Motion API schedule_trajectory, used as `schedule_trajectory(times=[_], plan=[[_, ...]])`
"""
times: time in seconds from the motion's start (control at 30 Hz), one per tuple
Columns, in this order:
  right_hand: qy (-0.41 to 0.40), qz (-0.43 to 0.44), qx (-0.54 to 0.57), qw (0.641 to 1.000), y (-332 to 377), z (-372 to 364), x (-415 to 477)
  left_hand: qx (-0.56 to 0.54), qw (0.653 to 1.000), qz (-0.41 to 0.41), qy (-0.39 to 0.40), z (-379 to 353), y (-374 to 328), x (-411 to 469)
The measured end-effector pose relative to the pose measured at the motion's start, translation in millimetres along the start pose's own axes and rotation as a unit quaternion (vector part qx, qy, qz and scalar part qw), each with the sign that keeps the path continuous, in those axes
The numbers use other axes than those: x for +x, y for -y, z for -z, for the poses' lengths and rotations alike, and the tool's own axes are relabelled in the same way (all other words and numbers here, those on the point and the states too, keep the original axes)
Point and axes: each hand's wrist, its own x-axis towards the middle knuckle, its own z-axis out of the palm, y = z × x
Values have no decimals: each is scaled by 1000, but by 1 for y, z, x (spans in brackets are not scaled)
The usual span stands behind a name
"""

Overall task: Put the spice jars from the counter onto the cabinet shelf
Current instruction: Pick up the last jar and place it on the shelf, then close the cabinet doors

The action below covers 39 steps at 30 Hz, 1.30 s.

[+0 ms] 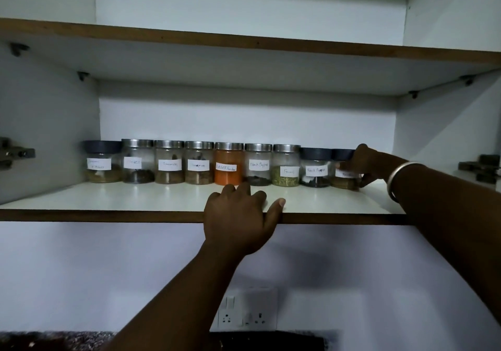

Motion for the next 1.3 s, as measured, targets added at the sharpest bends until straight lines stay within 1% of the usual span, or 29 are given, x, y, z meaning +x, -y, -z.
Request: schedule_trajectory(times=[0.23,0.33,0.47,0.57,0.6,0.63,0.7,0.77,0.83,0.87,0.9,0.93,0.97,1.0,1.03,1.1,1.13,1.17,1.23,1.27,1.3], plan=[[29,6,32,999,-6,0,16,-3,1000,1,0,0,-1,0],[56,-15,118,991,-11,5,11,0,1000,-6,-2,0,0,-1],[51,-75,206,974,-20,9,-17,-1,1000,-19,1,1,2,0],[123,-101,271,949,-23,17,-50,-2,1000,-29,-1,3,3,-1],[147,-103,284,942,-22,19,-63,-5,999,-32,2,5,3,0],[164,-94,276,942,-21,20,-79,-9,999,-36,11,9,3,-2],[182,-49,203,961,-13,14,-112,-32,998,-43,36,18,7,-3],[192,33,71,978,1,-1,-148,-72,994,-45,70,24,10,-4],[171,147,-58,973,17,-26,-184,-122,983,-38,129,37,15,-8],[137,193,-101,966,27,-42,-201,-160,976,-26,148,48,20,-13],[97,221,-107,964,34,-57,-216,-206,967,-19,150,57,22,-19],[73,244,-84,963,40,-73,-233,-255,957,-11,136,66,23,-28],[74,275,-41,958,51,-91,-254,-301,947,-1,111,80,29,-42],[90,304,18,948,57,-107,-275,-357,930,9,84,91,30,-57],[112,337,87,931,68,-126,-295,-403,913,25,58,103,38,-75],[136,392,211,885,89,-155,-328,-468,882,60,19,127,49,-105],[147,419,256,859,104,-169,-345,-473,877,82,0,143,62,-121],[158,443,286,835,117,-180,-361,-472,875,103,-16,159,72,-134],[185,481,326,792,150,-201,-396,-443,885,133,-51,204,102,-160],[200,499,343,770,165,-207,-413,-424,892,143,-70,226,114,-171],[223,516,363,743,184,-214,-432,-386,906,148,-91,251,128,-183]])
